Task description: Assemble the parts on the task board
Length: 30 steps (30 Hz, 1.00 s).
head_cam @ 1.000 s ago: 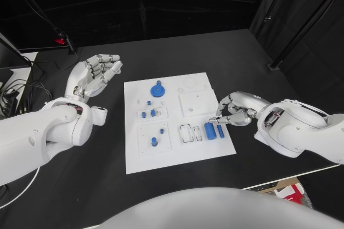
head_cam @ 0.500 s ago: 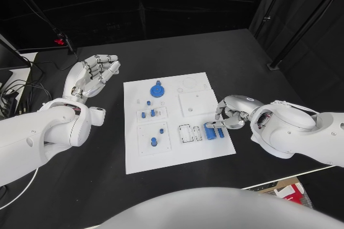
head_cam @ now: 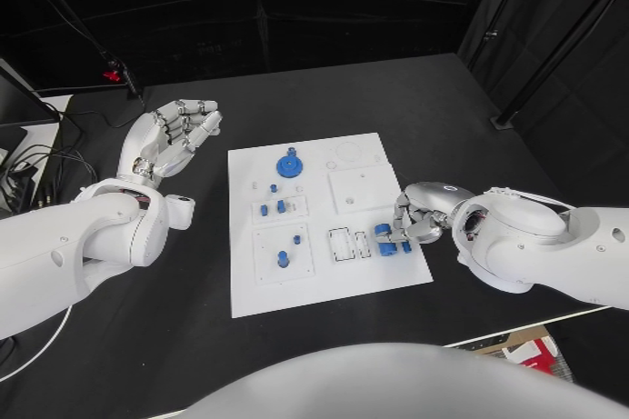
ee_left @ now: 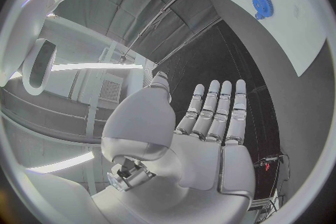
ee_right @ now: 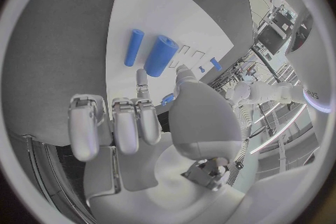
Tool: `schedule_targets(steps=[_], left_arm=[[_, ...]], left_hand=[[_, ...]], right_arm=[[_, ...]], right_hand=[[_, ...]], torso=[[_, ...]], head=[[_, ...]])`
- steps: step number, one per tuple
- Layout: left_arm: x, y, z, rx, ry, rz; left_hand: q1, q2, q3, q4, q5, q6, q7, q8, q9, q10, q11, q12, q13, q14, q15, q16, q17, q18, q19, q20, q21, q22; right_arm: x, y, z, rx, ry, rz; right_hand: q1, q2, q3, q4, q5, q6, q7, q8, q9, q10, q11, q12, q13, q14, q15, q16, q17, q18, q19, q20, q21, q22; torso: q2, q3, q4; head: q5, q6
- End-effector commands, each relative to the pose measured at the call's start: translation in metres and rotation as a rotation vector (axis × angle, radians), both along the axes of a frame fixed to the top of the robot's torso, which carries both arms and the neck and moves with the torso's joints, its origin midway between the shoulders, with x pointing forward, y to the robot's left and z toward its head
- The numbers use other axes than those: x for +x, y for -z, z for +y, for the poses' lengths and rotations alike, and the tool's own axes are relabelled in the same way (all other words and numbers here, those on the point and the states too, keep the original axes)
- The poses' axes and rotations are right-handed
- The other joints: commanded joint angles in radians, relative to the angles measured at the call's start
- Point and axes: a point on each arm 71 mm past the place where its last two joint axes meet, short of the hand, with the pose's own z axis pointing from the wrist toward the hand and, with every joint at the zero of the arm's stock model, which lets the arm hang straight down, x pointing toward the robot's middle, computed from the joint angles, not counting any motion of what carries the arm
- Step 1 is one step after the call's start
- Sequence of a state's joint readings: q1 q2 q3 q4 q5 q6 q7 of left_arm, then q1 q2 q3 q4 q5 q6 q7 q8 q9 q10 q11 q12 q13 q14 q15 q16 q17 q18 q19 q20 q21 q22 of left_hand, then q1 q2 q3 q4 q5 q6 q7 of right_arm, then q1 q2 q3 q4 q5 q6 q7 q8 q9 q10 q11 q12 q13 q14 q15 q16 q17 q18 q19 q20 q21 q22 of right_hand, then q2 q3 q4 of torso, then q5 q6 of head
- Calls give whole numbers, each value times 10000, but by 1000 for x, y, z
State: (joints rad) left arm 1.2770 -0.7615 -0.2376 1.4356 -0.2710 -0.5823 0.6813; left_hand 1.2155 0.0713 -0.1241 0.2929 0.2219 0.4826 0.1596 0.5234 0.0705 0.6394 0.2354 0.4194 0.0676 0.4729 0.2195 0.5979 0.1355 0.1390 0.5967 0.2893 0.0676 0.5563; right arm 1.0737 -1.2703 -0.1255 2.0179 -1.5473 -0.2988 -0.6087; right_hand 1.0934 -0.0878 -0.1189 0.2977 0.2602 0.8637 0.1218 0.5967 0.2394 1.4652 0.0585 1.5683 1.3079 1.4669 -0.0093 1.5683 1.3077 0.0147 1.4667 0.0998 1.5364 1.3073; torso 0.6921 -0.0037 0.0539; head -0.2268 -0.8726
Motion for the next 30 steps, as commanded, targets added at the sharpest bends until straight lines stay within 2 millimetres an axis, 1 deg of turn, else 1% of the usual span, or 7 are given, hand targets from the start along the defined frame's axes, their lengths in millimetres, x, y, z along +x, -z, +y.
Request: schedule_targets(steps=[1,6,12,17,22,28,30], left_arm=[[0,-2,-1,-83,138,-193],[0,-2,-1,-83,140,-189],[0,-2,0,-81,136,-182],[-1,-1,-1,-86,151,-177],[-1,-1,-1,-85,147,-182],[-1,-1,-1,-87,153,-183],[-1,-1,-1,-88,158,-183]], left_hand=[[6,92,-73,-13,54,-84,1170,65,-14,-95,-6,69,-12,-60,-23,59,-8,-29,87,-7,23,-11],[6,92,-73,-13,54,-84,1170,65,-14,-95,-6,69,-12,-60,-23,59,-8,-29,87,-7,23,-11],[6,92,-73,-13,54,-84,1170,65,-14,-95,-6,69,-12,-60,-23,59,-8,-29,87,-7,23,-11],[6,92,-73,-13,54,-84,1170,65,-14,-95,-6,69,-12,-60,-23,59,-8,-29,87,-7,23,-11],[6,92,-73,-13,54,-84,1170,65,-14,-95,-6,69,-12,-60,-23,59,-8,-29,87,-7,23,-11],[6,92,-73,-13,54,-84,1170,65,-14,-95,-6,69,-12,-60,-23,59,-8,-29,87,-7,23,-11],[6,92,-73,-13,54,-84,1170,65,-14,-95,-6,69,-12,-60,-23,59,-8,-29,87,-7,23,-11]], right_arm=[[0,4,1,-554,0,430],[1,6,5,-542,-94,467],[3,8,10,-532,-190,524],[4,11,13,-624,-218,754],[7,15,16,-738,-238,985],[9,23,19,-936,-206,1309],[8,26,19,-972,-202,1416]], right_hand=[[-111,24,77,-11,-79,3,-81,66,27,1056,-95,25,2629,1039,-48,25,2631,-50,844,-43,18,2505],[-132,37,86,-10,-100,10,-88,87,45,1056,-101,25,2629,1039,-52,25,2631,-46,835,-46,2,2499],[-170,84,107,-12,-102,27,-102,122,74,1056,-112,25,2629,1039,-58,25,2631,-45,833,-52,0,2498],[-232,174,134,-15,-146,28,-113,155,109,1056,-124,25,2629,1039,-70,25,2631,-42,826,-62,-11,2493],[-270,217,141,-17,-177,4,-113,155,120,1056,-127,25,2629,1039,-73,25,2631,-42,826,-66,-10,2494],[-211,414,212,-41,-89,-66,-109,153,155,1056,-126,25,2629,1039,-64,25,2631,-42,826,-67,-10,2494],[-126,487,236,-50,-40,-98,-103,150,169,1056,-122,25,2629,1039,-60,25,2631,-43,827,-65,-7,2495]], torso=[[-2,3,4],[-1,3,-11],[6,-1,-4],[5,0,5],[2,-2,-2],[-8,-10,6],[1,-4,4]], head=[[16,0],[46,0],[53,0],[56,0],[68,0],[50,0],[57,0]])
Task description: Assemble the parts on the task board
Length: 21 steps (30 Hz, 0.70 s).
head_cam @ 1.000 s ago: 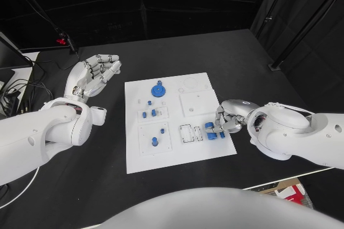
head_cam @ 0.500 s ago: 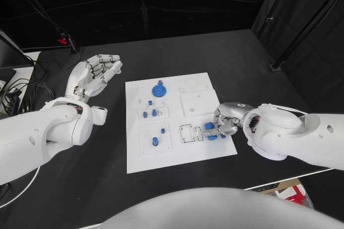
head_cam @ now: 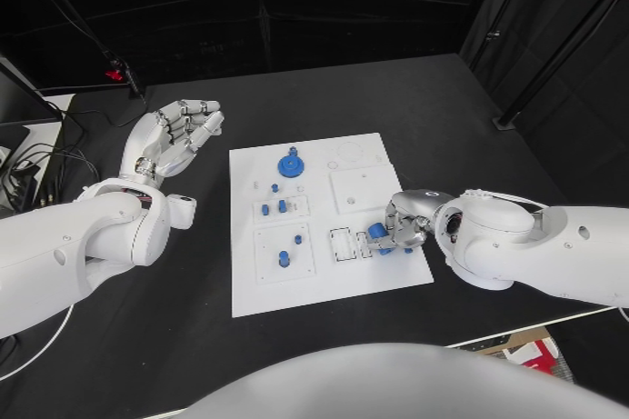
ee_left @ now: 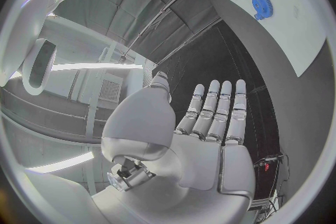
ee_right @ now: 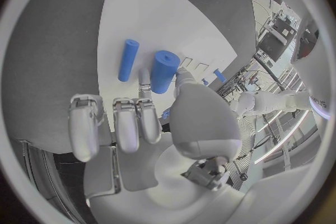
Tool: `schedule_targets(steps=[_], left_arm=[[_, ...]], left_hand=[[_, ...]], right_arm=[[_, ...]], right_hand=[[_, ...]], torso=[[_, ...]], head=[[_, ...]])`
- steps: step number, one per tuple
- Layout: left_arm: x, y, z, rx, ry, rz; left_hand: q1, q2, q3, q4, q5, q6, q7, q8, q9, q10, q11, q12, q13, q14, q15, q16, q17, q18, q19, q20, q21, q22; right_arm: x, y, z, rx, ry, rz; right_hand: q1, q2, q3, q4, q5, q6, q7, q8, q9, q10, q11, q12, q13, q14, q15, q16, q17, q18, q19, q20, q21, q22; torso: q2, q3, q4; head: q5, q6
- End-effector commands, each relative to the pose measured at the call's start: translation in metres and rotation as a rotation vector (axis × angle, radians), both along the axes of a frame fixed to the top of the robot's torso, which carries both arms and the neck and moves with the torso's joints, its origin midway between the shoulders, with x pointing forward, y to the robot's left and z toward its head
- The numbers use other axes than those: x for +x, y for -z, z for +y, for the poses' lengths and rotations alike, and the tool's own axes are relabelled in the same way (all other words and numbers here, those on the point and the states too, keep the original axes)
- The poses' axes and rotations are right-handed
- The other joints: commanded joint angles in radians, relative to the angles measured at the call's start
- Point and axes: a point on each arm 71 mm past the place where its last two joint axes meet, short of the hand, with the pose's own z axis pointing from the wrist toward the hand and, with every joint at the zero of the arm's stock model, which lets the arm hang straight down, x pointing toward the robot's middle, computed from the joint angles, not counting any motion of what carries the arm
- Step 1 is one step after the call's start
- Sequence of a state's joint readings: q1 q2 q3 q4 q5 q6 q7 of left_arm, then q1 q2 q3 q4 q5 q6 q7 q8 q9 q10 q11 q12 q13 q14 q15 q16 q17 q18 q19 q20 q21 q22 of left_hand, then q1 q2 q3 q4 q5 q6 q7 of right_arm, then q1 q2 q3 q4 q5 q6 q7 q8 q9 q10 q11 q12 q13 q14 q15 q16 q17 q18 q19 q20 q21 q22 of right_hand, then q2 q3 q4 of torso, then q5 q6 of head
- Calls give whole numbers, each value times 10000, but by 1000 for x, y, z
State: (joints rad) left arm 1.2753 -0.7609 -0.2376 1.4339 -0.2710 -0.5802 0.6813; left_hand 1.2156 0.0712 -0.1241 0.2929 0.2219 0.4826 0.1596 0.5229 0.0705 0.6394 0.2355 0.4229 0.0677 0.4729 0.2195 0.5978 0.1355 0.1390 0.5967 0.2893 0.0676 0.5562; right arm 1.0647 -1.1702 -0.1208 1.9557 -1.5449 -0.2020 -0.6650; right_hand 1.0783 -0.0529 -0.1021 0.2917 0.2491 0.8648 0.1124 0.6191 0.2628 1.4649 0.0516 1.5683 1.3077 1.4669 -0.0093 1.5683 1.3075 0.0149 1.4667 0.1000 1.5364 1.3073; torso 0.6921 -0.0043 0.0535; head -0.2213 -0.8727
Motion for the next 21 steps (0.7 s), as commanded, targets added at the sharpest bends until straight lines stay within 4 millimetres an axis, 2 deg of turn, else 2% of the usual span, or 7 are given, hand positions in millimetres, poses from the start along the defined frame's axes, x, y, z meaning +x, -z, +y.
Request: schedule_targets(steps=[1,8,12,17,21], left_arm=[[-1,-2,-1,-89,149,-204],[0,-2,-1,-82,138,-198],[0,-2,-1,-78,133,-187],[0,-1,0,-77,131,-169],[-1,-1,0,-73,120,-156]], left_hand=[[6,93,-73,-13,54,-84,1170,69,-15,-95,-6,33,-12,-61,-23,59,-9,-28,87,-7,23,-10],[6,93,-73,-13,54,-84,1170,69,-15,-95,-6,33,-12,-61,-23,59,-9,-28,87,-7,23,-10],[6,93,-73,-13,54,-84,1170,69,-15,-95,-6,33,-12,-61,-23,59,-9,-28,87,-7,23,-10],[9,102,-80,-13,59,-88,1170,76,-15,-97,-6,42,-12,-63,-23,68,-17,-29,87,-7,23,-15],[17,122,-96,-14,72,-97,1169,90,-15,-101,-6,61,-13,-67,-23,89,-37,-30,86,-7,23,-29]], right_arm=[[-5,10,-1,-336,39,623],[-6,15,2,-185,39,637],[-7,15,3,59,79,563],[-8,14,3,629,217,598],[-9,13,4,1347,405,564]], right_hand=[[63,160,75,6,91,-121,-7,-76,-60,1059,-50,25,2631,1039,-62,25,2633,-46,829,-66,-5,2496],[312,241,83,-5,232,-245,39,-123,-50,1059,-4,25,2631,1039,-102,25,2633,-44,826,-93,-10,2494],[582,438,108,-15,463,-370,80,-199,-73,1059,23,25,2631,1039,-84,25,2633,-53,844,-93,20,2506],[1961,822,490,-345,905,-862,246,-683,-371,1059,177,25,2631,1039,18,25,2633,-73,886,-30,88,2533],[2904,1032,907,-672,931,-995,243,-1035,-601,1059,177,25,2631,1039,39,25,2633,-85,908,16,127,2548]], torso=[[3,2,9],[1,-3,-15],[-6,3,-18],[-7,11,-9],[-6,11,-15]], head=[[8,1],[23,1],[23,1],[8,1],[5,1]])
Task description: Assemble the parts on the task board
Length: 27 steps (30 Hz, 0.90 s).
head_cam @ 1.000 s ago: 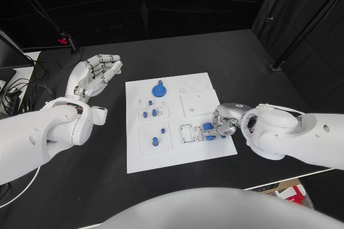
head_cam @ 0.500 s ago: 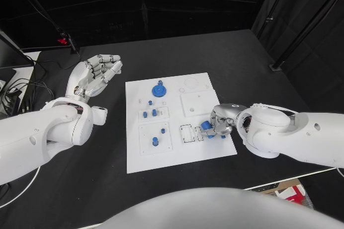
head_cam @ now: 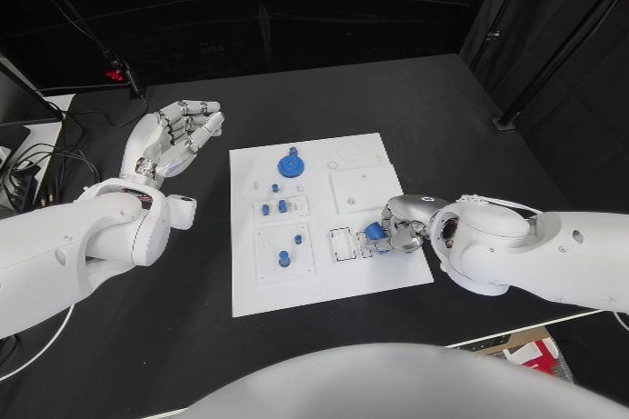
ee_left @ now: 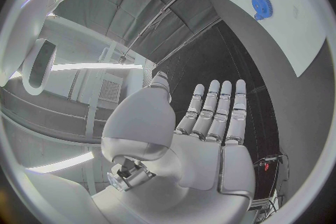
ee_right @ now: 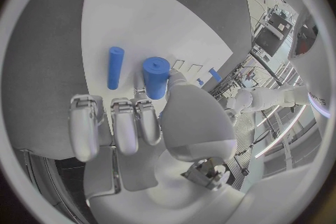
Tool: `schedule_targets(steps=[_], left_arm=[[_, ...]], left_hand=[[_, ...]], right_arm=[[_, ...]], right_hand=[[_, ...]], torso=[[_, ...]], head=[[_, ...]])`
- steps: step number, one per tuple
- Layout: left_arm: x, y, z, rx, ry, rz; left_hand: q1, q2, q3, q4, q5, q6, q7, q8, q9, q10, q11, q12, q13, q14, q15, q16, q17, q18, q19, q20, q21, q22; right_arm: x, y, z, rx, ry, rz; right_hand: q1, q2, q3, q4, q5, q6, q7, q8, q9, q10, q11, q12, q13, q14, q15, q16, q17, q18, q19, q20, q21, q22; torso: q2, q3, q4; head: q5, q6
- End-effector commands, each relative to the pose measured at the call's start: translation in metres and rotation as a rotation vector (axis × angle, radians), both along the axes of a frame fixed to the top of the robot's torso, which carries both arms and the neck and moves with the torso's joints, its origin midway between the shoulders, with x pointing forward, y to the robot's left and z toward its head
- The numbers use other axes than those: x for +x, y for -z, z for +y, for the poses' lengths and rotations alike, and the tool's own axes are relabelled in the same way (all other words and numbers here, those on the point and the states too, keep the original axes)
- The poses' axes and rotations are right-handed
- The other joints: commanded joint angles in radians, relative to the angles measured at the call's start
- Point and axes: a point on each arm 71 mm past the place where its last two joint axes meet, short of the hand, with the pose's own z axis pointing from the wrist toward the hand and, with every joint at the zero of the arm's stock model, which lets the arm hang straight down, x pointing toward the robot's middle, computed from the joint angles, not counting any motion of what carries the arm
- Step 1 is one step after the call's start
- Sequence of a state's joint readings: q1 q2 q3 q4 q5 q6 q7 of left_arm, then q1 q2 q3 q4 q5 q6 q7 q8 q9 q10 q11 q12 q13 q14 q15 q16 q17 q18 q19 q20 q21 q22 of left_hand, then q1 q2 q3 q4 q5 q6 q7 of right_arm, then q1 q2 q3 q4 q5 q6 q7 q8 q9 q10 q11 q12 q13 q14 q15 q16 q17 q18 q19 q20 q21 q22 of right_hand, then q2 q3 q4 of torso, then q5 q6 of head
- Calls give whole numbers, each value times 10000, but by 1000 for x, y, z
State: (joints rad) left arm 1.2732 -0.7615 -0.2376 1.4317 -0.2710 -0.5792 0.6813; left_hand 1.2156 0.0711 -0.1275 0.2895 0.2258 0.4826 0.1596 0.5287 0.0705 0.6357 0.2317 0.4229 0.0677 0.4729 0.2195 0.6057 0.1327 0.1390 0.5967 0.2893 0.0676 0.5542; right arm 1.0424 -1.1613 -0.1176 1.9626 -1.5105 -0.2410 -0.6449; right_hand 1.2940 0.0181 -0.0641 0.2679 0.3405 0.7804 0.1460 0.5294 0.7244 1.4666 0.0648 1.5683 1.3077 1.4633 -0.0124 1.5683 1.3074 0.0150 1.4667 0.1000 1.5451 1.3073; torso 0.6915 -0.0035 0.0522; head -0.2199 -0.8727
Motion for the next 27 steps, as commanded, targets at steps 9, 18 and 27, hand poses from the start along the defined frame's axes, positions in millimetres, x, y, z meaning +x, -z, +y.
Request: schedule_targets(steps=[9,18,27], left_arm=[[-1,-1,1,-74,115,-141],[-1,1,0,-66,119,-91],[0,2,-1,-66,146,-58]], left_hand=[[17,122,-62,20,33,-97,1169,32,-15,-64,31,61,-13,-67,-23,10,-8,-30,86,-7,23,-8],[19,130,-69,20,36,-101,1170,38,-16,-66,31,69,-13,-69,-23,19,-16,-31,85,-7,23,-14],[20,134,-74,20,37,-104,1170,41,-16,-68,31,73,-14,-70,-23,24,-21,-31,85,-6,22,-17]], right_arm=[[-6,0,-7,3395,1444,215],[-16,-7,-15,5692,2807,615],[-25,-9,-16,7406,3600,1726]], right_hand=[[1618,365,1314,-497,154,914,-78,-905,-5732,1042,65,25,2631,1075,126,25,2634,-97,933,72,81,2564],[1749,266,1595,-529,502,1261,-112,-1234,-5896,1042,31,25,2631,1075,96,25,2634,-89,917,64,56,2553],[1570,189,1571,-398,890,1402,-96,-1463,-5995,1042,41,25,2631,1075,82,25,2634,-62,860,48,-37,2516]], torso=[[-1,-3,-2],[-3,-5,11],[5,-11,32]], head=[[18,1],[9,1],[29,1]])
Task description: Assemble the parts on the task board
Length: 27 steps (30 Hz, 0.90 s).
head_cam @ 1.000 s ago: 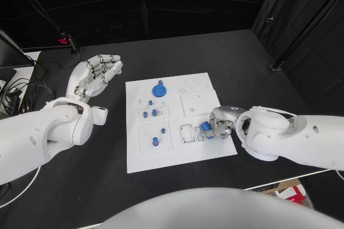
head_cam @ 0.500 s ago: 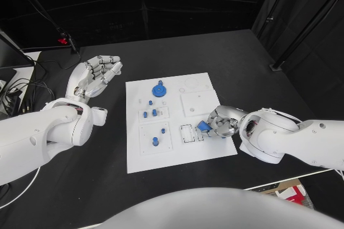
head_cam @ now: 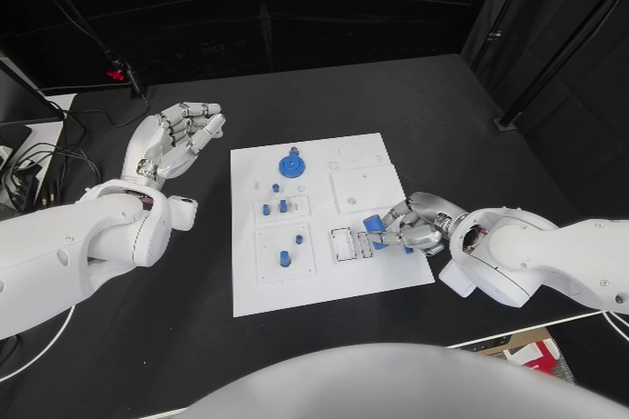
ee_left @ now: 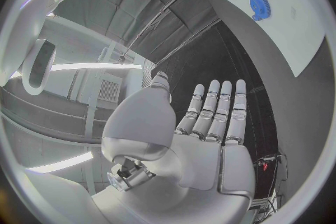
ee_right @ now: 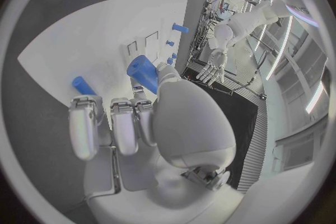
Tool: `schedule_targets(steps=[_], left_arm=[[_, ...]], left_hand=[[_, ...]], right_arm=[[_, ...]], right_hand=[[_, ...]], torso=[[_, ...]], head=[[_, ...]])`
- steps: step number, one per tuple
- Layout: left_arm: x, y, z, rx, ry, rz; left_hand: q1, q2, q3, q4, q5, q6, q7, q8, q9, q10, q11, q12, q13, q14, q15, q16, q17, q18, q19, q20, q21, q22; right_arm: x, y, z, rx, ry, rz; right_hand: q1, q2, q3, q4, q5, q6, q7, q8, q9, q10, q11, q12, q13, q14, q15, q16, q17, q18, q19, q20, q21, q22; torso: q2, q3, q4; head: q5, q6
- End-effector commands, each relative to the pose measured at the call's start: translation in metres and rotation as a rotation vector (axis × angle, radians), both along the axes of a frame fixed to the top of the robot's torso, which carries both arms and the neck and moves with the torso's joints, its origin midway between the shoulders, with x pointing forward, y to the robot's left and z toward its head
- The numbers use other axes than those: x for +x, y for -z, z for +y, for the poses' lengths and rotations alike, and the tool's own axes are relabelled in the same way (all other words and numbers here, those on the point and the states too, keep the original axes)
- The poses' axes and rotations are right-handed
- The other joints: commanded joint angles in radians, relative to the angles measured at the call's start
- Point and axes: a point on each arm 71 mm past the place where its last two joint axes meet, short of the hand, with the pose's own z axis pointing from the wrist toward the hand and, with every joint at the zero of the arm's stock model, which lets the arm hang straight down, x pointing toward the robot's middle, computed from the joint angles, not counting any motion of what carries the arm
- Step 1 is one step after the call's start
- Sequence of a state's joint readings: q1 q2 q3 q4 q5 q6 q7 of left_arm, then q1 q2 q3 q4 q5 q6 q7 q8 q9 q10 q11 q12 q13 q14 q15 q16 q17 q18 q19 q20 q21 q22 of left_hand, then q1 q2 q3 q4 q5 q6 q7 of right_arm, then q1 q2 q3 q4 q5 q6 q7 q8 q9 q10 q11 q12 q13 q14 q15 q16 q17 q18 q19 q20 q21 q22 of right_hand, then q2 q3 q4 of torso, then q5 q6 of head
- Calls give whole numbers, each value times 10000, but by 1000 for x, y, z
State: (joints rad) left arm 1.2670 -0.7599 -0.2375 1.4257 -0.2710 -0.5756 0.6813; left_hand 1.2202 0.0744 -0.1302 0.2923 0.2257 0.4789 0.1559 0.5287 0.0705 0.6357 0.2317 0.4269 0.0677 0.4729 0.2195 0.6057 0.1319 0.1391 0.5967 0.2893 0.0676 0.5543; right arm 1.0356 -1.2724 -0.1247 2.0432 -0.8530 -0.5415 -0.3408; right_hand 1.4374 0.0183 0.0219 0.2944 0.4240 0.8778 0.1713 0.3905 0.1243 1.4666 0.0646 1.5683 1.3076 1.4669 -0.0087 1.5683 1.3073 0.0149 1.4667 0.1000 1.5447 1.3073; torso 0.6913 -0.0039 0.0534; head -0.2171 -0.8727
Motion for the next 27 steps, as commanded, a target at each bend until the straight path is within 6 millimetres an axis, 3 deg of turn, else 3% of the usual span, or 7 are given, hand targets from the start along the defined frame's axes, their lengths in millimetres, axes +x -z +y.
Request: schedule_targets(steps=[1,8,13,21,27], left_arm=[[0,-2,-2,-78,155,-121],[0,-1,-4,-80,177,-111],[0,-1,-6,-90,216,-103],[1,-1,-6,-84,206,-97],[1,-1,-6,-87,216,-97]], left_hand=[[-25,101,-47,-7,38,-66,1206,41,-16,-68,31,33,-14,-70,-23,24,-13,-32,85,-7,22,-18],[-25,101,-47,-7,38,-66,1206,41,-16,-68,31,33,-14,-70,-23,24,-13,-32,85,-7,22,-18],[-24,106,-53,-7,39,-69,1207,46,-16,-70,31,39,-14,-71,-23,30,-20,-32,84,-7,22,-22],[-24,106,-53,-7,39,-69,1207,46,-16,-70,31,39,-14,-71,-23,30,-20,-32,84,-7,22,-22],[-24,106,-53,-7,39,-69,1207,46,-16,-70,31,39,-14,-71,-23,30,-20,-32,84,-7,22,-22]], right_arm=[[-2,-1,4,1623,458,511],[-2,1,16,2416,-165,1105],[-1,6,24,2310,-539,1625],[4,11,29,1191,-1009,1469],[6,10,30,753,-1033,1165]], right_hand=[[80,176,683,-621,66,440,-345,-106,-7,1042,46,25,2632,1039,46,25,2634,-58,854,48,-42,2512],[-476,189,380,-143,172,483,-306,-340,-103,1042,83,25,2632,1039,65,25,2634,-48,832,59,-78,2497],[-564,218,295,-80,127,521,-311,-392,-122,1042,78,25,2632,1039,70,25,2634,-47,828,63,-84,2495],[-732,318,164,-40,21,597,-319,-459,-146,1042,70,25,2632,1039,72,25,2634,-38,810,67,-113,2484],[-852,386,78,-32,-22,617,-318,-514,-167,1042,70,25,2632,1039,74,25,2634,-35,804,70,-122,2480]], torso=[[8,-6,21],[11,-7,17],[11,-5,38],[4,-3,-5],[10,-2,3]], head=[[15,1],[64,1],[92,1],[186,1],[196,1]])
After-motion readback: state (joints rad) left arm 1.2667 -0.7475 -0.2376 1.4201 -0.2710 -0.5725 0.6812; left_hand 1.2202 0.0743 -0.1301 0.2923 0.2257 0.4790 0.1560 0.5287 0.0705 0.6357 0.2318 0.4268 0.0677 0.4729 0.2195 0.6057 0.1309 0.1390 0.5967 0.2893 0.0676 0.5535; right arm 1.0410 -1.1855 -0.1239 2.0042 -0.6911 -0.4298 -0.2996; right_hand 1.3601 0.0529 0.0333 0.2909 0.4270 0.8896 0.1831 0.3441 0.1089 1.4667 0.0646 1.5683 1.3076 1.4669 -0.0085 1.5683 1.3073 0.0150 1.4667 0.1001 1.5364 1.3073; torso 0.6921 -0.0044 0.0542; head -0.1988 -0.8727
